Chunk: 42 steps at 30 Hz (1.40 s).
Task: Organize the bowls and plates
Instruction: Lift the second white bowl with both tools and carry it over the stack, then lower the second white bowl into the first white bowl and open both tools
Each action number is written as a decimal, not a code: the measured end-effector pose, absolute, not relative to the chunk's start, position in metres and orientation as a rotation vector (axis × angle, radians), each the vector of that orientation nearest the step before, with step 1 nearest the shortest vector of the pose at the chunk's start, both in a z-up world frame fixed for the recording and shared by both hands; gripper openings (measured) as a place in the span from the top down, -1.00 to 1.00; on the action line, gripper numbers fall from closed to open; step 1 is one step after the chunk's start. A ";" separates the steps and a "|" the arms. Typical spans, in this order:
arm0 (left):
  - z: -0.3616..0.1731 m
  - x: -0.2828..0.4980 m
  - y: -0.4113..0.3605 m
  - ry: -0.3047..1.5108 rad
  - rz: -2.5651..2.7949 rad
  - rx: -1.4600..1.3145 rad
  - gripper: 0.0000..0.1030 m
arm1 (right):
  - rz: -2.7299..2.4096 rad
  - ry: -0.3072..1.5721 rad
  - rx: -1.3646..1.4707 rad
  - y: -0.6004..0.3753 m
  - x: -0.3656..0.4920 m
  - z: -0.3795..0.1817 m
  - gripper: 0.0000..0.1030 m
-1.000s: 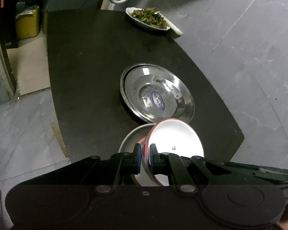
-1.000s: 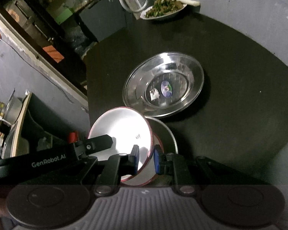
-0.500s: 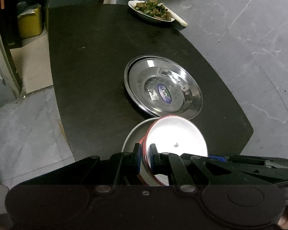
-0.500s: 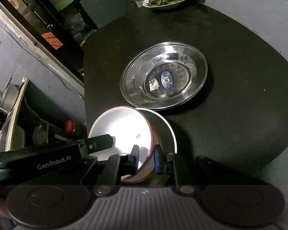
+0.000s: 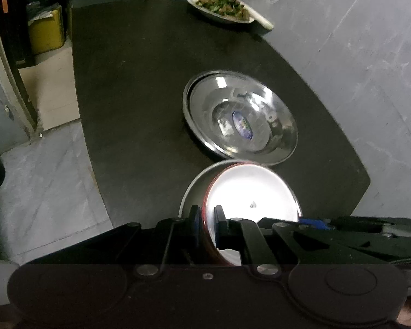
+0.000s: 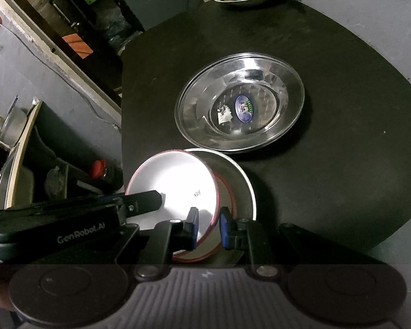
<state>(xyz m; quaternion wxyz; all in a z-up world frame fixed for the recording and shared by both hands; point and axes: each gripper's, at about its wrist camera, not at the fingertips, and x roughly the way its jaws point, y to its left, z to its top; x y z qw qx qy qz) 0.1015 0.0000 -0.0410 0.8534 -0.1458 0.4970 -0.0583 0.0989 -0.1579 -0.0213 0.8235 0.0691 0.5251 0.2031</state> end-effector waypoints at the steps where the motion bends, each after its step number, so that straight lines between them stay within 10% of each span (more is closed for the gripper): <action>1: -0.042 0.101 0.001 1.045 -0.125 -0.312 0.80 | 0.433 1.119 0.145 -0.158 0.099 -0.022 0.63; 33: -0.043 0.094 0.009 1.036 -0.128 -0.355 0.67 | 0.433 1.098 0.153 -0.162 0.096 -0.019 0.52; 42: -0.038 0.085 0.010 1.010 -0.135 -0.371 0.54 | 0.426 1.065 0.177 -0.169 0.089 -0.014 0.22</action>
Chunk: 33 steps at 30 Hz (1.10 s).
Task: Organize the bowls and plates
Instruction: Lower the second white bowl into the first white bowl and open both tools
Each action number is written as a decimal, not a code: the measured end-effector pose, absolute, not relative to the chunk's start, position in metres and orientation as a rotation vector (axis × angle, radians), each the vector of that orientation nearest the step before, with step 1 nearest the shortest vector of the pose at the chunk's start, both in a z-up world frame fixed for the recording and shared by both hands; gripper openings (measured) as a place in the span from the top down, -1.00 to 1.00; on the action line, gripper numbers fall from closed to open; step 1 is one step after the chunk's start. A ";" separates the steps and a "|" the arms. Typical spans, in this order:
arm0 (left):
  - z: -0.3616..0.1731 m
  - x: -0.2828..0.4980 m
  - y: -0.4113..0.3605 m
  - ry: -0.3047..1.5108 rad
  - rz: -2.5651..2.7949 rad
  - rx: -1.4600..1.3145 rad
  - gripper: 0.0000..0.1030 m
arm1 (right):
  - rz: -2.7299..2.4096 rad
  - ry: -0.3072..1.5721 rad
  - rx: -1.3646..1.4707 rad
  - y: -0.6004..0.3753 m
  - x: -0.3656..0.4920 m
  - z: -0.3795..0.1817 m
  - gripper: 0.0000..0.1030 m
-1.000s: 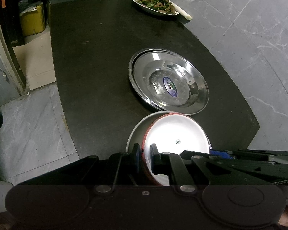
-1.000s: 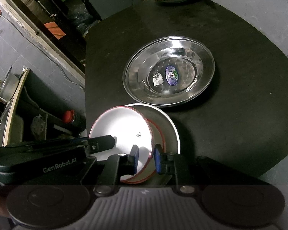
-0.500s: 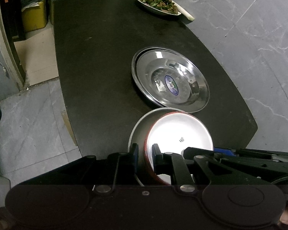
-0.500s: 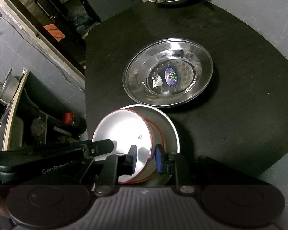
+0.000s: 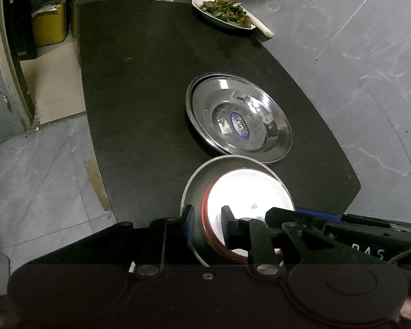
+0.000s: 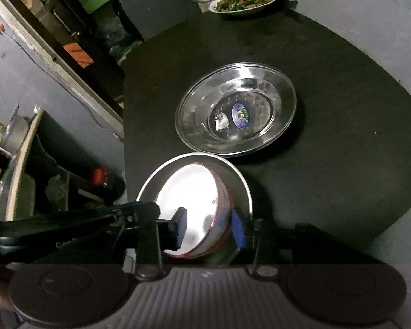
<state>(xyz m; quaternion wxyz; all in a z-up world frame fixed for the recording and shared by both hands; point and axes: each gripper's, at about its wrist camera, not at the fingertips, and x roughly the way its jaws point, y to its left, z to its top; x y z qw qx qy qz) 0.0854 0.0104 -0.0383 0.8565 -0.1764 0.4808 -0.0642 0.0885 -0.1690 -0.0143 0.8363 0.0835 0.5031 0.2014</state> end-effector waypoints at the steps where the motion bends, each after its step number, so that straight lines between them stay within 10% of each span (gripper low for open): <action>1: -0.038 0.085 0.010 1.006 -0.135 -0.374 0.52 | 0.428 1.057 0.181 -0.170 0.087 -0.013 0.22; 8: -0.031 0.071 0.021 0.964 -0.100 -0.388 0.01 | 0.422 1.019 0.205 -0.176 0.079 -0.009 0.17; 23: -0.023 0.043 0.043 0.855 0.022 -0.450 -0.87 | 0.394 0.953 0.271 -0.190 0.063 -0.001 -0.71; 33: -0.027 0.037 0.051 0.830 0.071 -0.451 -0.98 | 0.346 0.936 0.301 -0.208 0.057 -0.007 -0.99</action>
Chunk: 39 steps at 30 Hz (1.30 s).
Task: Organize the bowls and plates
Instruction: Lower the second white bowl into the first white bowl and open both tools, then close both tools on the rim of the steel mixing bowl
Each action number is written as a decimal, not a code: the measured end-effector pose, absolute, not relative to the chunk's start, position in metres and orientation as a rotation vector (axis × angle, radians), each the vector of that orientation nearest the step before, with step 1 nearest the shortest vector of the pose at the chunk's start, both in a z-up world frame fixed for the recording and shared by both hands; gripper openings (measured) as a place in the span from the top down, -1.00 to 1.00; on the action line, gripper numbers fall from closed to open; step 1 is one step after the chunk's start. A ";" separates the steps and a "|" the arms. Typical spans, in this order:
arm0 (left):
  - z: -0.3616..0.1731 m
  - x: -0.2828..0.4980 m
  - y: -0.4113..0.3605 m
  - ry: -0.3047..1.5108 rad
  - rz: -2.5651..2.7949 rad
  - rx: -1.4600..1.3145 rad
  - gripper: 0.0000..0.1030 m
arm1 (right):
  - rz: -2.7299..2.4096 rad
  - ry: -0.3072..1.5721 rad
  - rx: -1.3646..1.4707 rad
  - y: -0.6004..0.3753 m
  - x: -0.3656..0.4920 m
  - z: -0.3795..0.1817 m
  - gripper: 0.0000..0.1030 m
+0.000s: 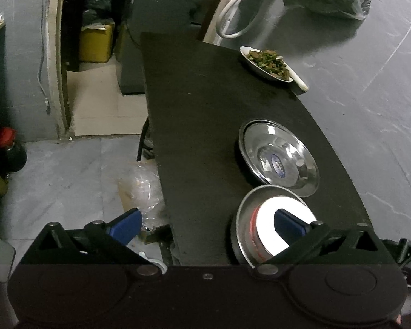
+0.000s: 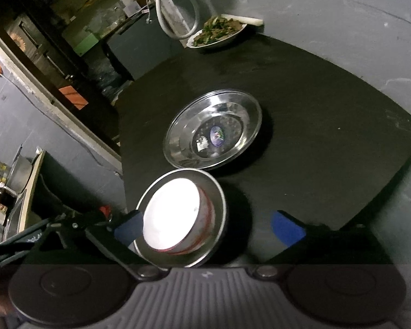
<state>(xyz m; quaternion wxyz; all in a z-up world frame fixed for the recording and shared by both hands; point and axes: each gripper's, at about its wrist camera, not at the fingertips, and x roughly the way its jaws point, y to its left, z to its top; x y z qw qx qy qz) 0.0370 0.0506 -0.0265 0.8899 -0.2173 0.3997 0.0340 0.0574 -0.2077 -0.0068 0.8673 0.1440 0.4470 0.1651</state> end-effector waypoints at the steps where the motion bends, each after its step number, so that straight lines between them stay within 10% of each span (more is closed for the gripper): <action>1: -0.027 0.036 0.052 0.830 0.080 -0.445 -0.98 | 0.343 0.931 0.290 -0.208 0.057 -0.006 -0.99; 39: -0.053 0.072 0.037 1.044 0.136 -0.322 -0.98 | 0.391 1.017 -0.056 -0.210 0.113 -0.031 -1.00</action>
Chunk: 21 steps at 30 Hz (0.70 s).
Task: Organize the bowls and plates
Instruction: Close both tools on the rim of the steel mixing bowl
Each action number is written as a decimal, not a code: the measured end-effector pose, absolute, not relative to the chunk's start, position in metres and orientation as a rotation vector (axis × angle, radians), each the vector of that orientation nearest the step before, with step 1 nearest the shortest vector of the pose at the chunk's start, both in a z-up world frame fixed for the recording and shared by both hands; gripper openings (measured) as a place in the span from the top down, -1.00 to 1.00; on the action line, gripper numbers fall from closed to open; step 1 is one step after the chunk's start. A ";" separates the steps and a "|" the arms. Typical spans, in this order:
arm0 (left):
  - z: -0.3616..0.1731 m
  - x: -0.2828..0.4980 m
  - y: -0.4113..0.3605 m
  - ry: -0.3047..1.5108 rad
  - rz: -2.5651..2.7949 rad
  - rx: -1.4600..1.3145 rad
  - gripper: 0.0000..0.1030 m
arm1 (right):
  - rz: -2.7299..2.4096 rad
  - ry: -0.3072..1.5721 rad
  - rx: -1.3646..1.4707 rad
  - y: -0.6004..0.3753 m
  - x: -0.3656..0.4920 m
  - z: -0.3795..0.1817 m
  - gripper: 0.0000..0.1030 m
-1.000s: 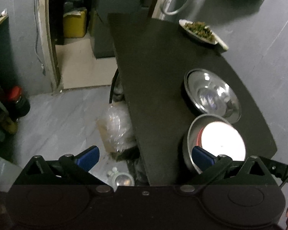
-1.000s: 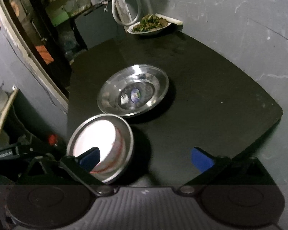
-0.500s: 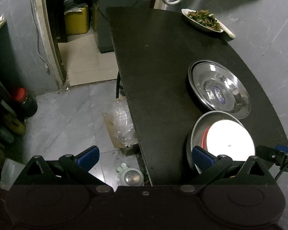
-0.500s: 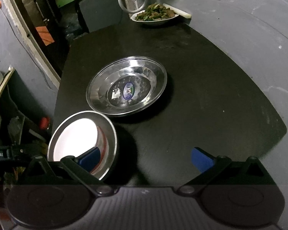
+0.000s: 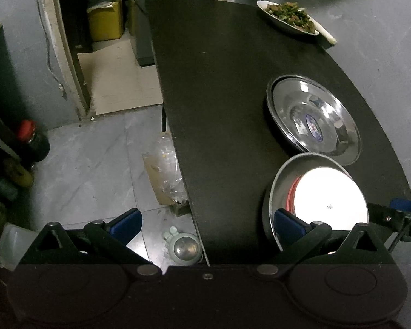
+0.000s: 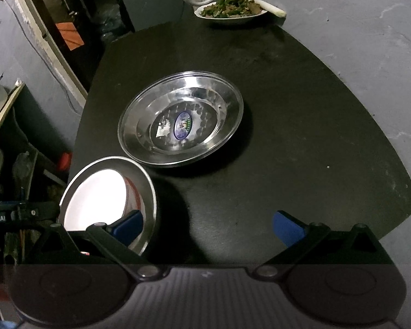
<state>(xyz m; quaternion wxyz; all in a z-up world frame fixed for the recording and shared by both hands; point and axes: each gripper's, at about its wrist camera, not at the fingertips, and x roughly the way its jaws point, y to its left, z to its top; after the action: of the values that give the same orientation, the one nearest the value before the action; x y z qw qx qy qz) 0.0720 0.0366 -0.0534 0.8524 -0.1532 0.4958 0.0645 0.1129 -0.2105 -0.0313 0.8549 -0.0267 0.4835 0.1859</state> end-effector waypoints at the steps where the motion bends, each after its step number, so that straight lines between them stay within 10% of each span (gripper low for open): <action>1: -0.054 0.073 0.035 1.049 0.132 -0.312 -0.98 | 0.391 1.020 -0.061 -0.211 0.114 -0.031 -1.00; 14: -0.060 0.083 0.024 1.080 0.108 -0.261 -0.94 | 0.440 1.072 -0.125 -0.205 0.125 -0.039 -1.00; 21: -0.059 0.083 0.014 1.081 0.071 -0.210 -0.57 | 0.474 1.082 -0.139 -0.205 0.127 -0.042 -0.99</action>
<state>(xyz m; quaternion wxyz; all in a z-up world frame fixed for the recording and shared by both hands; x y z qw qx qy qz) 0.0833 0.0135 -0.0591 0.8517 -0.1000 0.5133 0.0338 0.1266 -0.2048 -0.0422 0.8283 -0.0653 0.5097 0.2233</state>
